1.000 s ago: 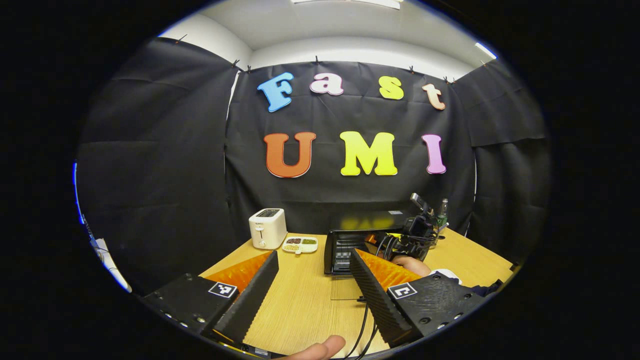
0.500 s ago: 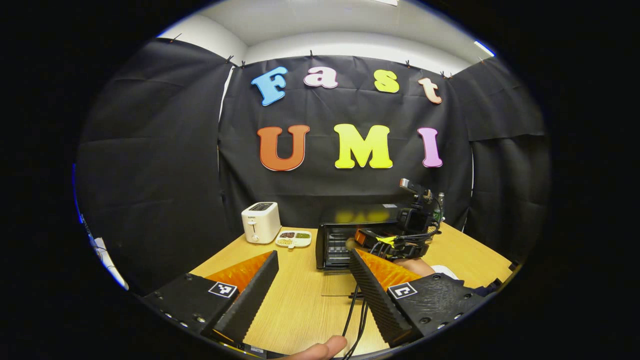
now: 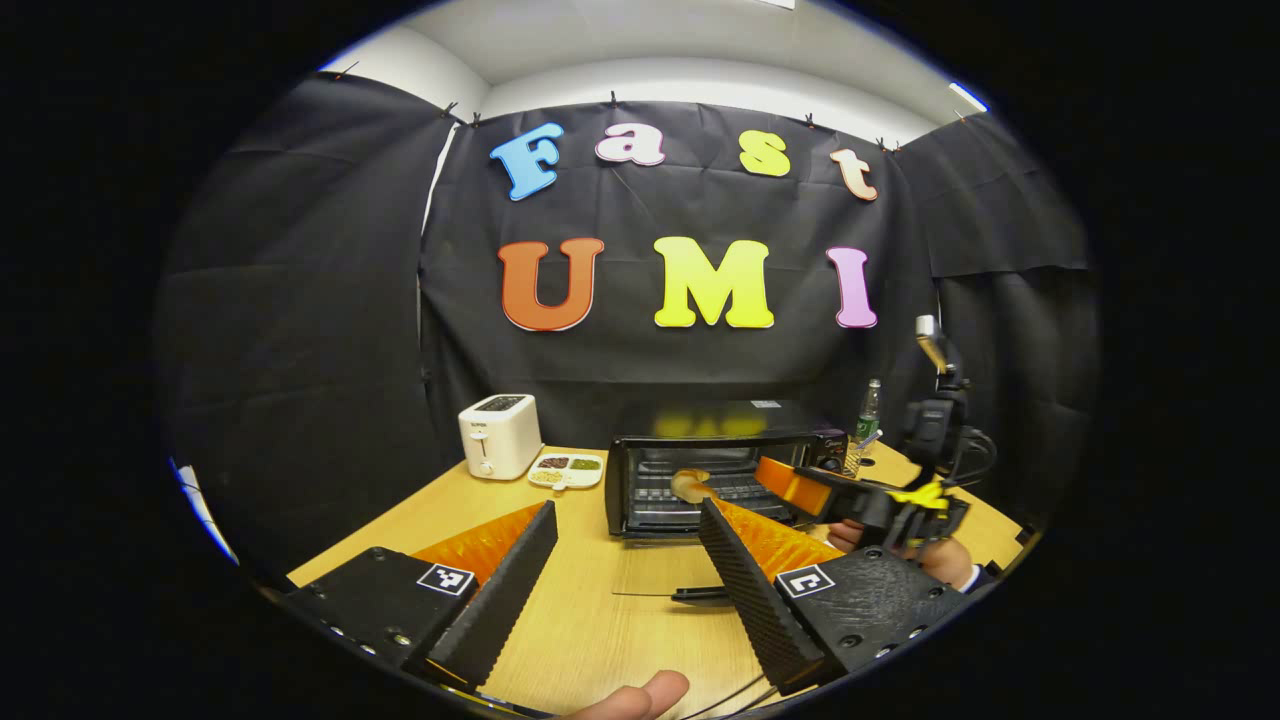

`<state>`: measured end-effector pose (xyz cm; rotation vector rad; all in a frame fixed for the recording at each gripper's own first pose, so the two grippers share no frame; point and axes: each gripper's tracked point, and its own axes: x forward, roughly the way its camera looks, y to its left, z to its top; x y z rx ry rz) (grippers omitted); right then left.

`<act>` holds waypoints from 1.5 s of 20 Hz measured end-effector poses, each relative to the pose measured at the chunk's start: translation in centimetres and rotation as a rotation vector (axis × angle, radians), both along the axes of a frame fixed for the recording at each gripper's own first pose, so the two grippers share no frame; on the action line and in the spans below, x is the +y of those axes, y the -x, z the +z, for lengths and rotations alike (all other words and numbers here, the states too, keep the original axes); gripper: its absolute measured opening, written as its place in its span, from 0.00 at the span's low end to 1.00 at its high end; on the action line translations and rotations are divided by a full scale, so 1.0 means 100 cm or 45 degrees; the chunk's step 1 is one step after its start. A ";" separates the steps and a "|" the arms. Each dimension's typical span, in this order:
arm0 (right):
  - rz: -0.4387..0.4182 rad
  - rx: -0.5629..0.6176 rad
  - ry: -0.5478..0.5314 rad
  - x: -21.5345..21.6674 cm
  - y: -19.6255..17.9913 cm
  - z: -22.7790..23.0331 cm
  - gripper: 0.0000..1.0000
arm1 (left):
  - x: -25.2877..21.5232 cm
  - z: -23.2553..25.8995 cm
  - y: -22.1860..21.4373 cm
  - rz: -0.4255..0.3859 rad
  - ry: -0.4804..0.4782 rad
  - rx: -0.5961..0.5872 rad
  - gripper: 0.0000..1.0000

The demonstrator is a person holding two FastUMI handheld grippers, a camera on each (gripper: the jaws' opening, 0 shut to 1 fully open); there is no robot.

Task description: Open the electric oven with the left hand, put the food in, and close the electric oven.

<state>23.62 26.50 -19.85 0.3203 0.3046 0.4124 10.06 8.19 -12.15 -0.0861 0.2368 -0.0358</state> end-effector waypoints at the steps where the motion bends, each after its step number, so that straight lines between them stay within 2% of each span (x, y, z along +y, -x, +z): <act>1: 0.006 -0.005 0.003 -0.010 0.013 0.009 0.99 | -0.004 -0.004 -0.004 -0.008 0.015 0.008 0.94; 4: 0.000 -0.065 -0.007 -0.042 0.041 0.040 0.99 | -0.016 -0.028 -0.014 -0.020 0.026 0.062 0.94; 5: -0.007 -0.106 -0.019 -0.052 0.050 0.053 0.94 | -0.023 -0.038 -0.016 -0.033 0.025 0.090 0.94; 9: -0.070 -0.228 -0.024 -0.099 0.079 0.096 0.94 | -0.050 -0.085 -0.019 -0.095 0.047 0.238 0.94; 14: -0.217 -0.246 0.202 -0.159 0.101 0.098 0.95 | -0.084 -0.134 -0.017 -0.169 0.006 0.398 0.94; 15: -0.240 -0.248 0.234 -0.168 0.106 0.100 0.99 | -0.091 -0.142 -0.016 -0.188 -0.008 0.421 0.94; 18: -0.331 -0.228 0.353 -0.198 0.120 0.103 0.96 | -0.110 -0.161 -0.014 -0.215 0.000 0.487 0.94; 21: -0.339 -0.296 0.389 -0.207 0.142 0.121 0.96 | -0.117 -0.182 -0.014 -0.208 0.003 0.581 0.95; 22: -0.341 -0.312 0.394 -0.211 0.147 0.123 1.00 | -0.117 -0.186 -0.015 -0.205 -0.012 0.604 0.94; 23: -0.347 -0.326 0.399 -0.215 0.152 0.125 0.96 | -0.120 -0.189 -0.019 -0.203 -0.020 0.613 0.95; 25: -0.354 -0.348 0.410 -0.221 0.161 0.129 1.00 | -0.125 -0.193 -0.020 -0.212 -0.026 0.632 0.95; 26: -0.351 -0.355 0.414 -0.222 0.165 0.131 0.96 | -0.126 -0.194 -0.020 -0.221 -0.034 0.637 0.94; 30: -0.348 -0.373 0.423 -0.225 0.173 0.134 0.96 | -0.123 -0.203 -0.023 -0.210 -0.086 0.672 0.95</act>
